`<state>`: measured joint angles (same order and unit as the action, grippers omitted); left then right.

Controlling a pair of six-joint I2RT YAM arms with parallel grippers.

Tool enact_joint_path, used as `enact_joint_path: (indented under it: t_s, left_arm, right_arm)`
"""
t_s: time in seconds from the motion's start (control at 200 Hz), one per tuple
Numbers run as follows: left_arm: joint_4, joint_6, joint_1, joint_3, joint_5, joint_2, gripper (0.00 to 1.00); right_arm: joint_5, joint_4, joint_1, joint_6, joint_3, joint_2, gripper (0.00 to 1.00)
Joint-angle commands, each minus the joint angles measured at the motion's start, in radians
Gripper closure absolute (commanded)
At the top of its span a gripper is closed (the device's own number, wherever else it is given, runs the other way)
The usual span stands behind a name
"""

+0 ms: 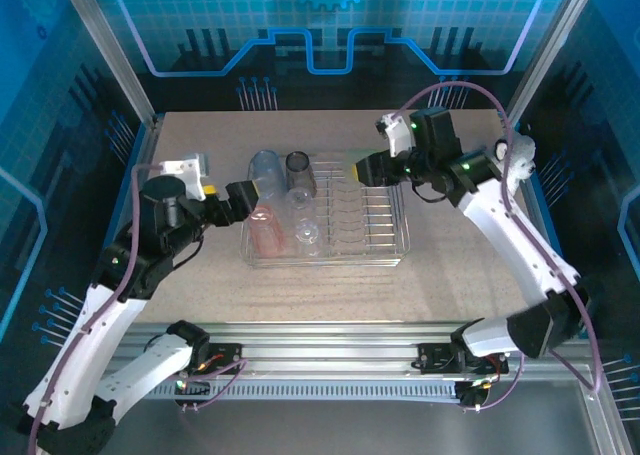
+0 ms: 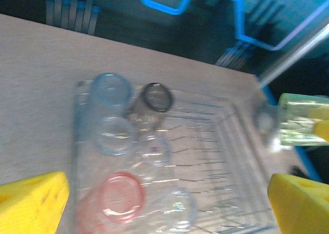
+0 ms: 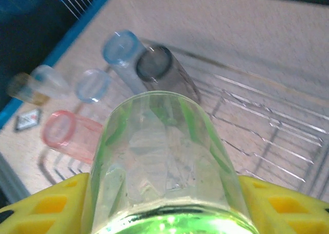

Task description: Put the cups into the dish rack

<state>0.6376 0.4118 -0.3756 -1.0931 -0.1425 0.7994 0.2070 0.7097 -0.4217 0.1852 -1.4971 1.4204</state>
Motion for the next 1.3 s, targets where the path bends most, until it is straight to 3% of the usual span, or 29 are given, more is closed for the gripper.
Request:
enact_joint_path:
  t_s: [0.0, 0.28, 0.545, 0.815, 1.001, 1.296]
  left_arm:
    - [0.134, -0.043, 0.006, 0.058, -0.146, -0.007, 0.01]
    - [0.045, -0.069, 0.006, 0.122, -0.1, -0.021, 0.01]
    - [0.056, -0.109, 0.007, 0.096, -0.146, 0.042, 0.01]
    - [0.036, -0.133, 0.01, 0.104, -0.159, 0.062, 0.01]
    - [0.038, -0.133, 0.01, 0.101, -0.159, 0.084, 0.01]
    - [-0.006, -0.002, 0.012, 0.173, -0.175, 0.038, 0.01]
  right_arm:
    - [-0.076, 0.133, 0.016, -0.083, -0.071, 0.095, 0.72]
    - [-0.28, 0.23, 0.032, -0.18, -0.219, 0.346, 0.75]
    - [-0.381, 0.275, 0.051, -0.237, -0.329, 0.54, 0.76]
    - [-0.42, 0.273, 0.047, -0.341, -0.339, 0.637, 0.76]
    - [-0.473, 0.258, 0.035, -0.421, -0.341, 0.683, 0.61]
    - [-0.48, 0.224, 0.016, -0.517, -0.328, 0.733, 0.49]
